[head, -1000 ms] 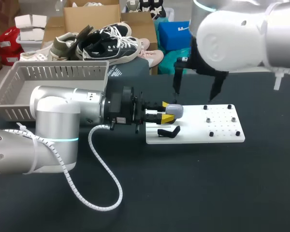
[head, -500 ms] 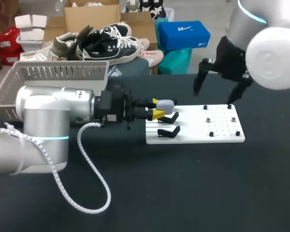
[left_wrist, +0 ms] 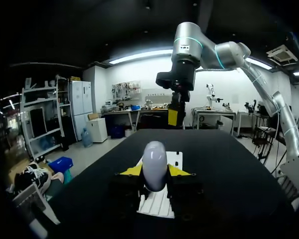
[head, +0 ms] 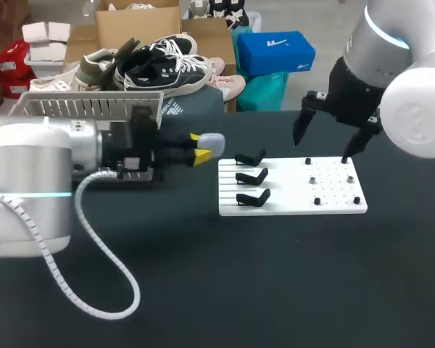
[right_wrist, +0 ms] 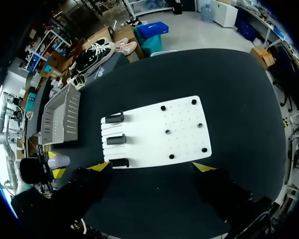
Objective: Pick up each earbud case from the left stands, insert the matching earbuds, close the lid, and place the case in the box.
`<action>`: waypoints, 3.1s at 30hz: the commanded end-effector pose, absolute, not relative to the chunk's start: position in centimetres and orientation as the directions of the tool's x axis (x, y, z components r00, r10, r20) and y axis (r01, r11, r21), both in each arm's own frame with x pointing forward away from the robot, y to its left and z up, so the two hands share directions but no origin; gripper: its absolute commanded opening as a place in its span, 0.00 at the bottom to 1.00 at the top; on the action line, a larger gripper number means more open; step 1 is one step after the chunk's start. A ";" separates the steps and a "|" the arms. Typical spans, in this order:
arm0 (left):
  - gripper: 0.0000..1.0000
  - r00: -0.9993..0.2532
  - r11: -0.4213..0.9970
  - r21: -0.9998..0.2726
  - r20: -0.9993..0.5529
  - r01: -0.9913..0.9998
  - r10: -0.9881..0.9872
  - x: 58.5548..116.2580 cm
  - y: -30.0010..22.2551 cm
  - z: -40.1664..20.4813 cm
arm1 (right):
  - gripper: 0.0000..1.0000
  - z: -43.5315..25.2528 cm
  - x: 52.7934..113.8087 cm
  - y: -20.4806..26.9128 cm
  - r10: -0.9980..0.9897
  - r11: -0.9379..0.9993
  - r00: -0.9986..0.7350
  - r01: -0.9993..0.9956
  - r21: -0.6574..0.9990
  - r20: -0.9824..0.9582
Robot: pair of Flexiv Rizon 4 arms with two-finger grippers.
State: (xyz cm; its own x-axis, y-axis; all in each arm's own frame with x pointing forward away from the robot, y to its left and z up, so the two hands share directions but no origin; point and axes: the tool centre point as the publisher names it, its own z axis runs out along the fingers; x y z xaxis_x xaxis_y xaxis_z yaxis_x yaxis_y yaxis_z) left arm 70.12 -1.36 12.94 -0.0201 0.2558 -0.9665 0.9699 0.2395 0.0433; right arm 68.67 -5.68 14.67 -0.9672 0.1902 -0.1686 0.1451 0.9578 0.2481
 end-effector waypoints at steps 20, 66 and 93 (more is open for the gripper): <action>0.00 -0.185 0.747 0.141 -0.924 0.649 0.334 74.6 9.7 12.8 | 1.00 14.6 68.4 -5.6 0.198 0.958 -0.963 0.150 0.246 -0.185; 1.00 -0.213 0.715 0.081 -0.926 0.695 0.311 78.4 11.1 14.1 | 1.00 14.6 68.4 -5.6 0.198 0.958 -0.963 0.150 0.246 -0.185; 1.00 -0.141 0.575 0.042 -0.952 0.817 0.270 75.1 4.2 15.4 | 1.00 14.6 68.4 -5.6 0.198 0.958 -0.963 0.150 0.246 -0.185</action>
